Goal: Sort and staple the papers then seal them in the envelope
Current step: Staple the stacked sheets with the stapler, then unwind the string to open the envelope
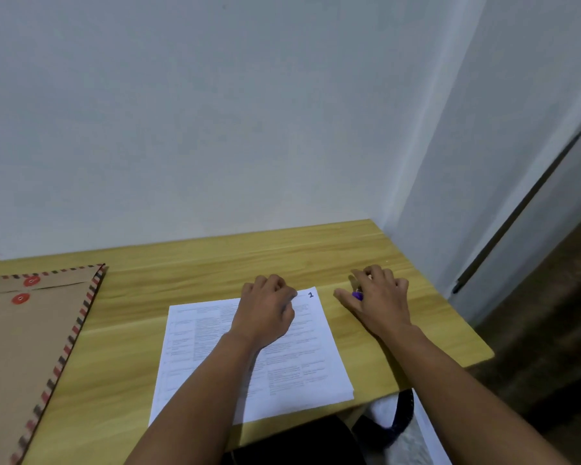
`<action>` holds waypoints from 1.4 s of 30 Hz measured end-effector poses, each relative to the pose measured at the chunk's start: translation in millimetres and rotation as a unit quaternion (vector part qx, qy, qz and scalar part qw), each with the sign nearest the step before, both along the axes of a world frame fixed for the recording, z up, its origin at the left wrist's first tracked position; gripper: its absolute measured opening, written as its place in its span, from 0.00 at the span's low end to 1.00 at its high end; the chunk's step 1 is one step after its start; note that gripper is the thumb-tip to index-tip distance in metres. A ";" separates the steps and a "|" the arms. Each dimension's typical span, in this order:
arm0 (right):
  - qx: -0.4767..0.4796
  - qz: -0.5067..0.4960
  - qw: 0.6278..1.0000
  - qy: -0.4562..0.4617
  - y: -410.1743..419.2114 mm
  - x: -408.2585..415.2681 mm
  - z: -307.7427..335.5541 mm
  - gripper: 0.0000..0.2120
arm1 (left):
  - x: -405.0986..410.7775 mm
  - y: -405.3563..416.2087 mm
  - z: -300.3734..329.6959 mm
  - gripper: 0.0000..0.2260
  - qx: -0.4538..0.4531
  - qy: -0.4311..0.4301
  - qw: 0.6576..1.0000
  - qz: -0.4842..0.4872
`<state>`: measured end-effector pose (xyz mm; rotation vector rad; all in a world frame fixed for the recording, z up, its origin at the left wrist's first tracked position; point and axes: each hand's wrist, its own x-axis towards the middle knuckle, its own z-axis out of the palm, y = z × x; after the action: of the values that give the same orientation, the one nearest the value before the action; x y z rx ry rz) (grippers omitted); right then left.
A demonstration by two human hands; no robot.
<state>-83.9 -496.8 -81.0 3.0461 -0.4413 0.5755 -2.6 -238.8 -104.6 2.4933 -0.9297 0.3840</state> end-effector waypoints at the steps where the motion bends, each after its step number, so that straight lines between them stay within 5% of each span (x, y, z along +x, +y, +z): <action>1: -0.002 0.016 1.000 -0.008 8.8 1.2 4.2 0.26 | 0.3 0.0 2.0 0.12 -0.004 0.005 1.000 0.007; 9: 0.046 0.134 0.988 0.067 103.3 -5.3 22.1 0.23 | -12.7 66.0 15.4 0.09 -0.010 -0.018 0.995 0.096; 15: 0.130 0.097 0.962 0.219 135.1 -15.2 5.2 0.43 | -42.7 122.1 13.8 0.10 0.044 -0.006 0.995 0.094; 21: 0.107 0.082 0.969 0.208 129.4 6.2 9.0 0.44 | -32.8 195.0 43.4 0.23 0.104 0.033 0.980 0.164; 25: 0.134 0.092 0.975 0.151 150.9 36.0 24.4 0.41 | -17.2 273.1 61.9 0.21 0.102 0.053 0.957 0.265; 31: 0.149 0.199 0.958 0.142 259.3 97.1 36.7 0.34 | -2.9 362.7 58.1 0.22 0.117 0.095 0.913 0.380; 42: 0.106 0.376 0.894 0.222 446.1 128.3 13.8 0.36 | 27.9 447.5 37.8 0.30 0.170 0.206 0.876 0.401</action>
<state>44.4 -50.7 -67.2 3.3224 0.7619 -0.2230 25.4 208.7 -66.8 3.0132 0.2724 -0.0959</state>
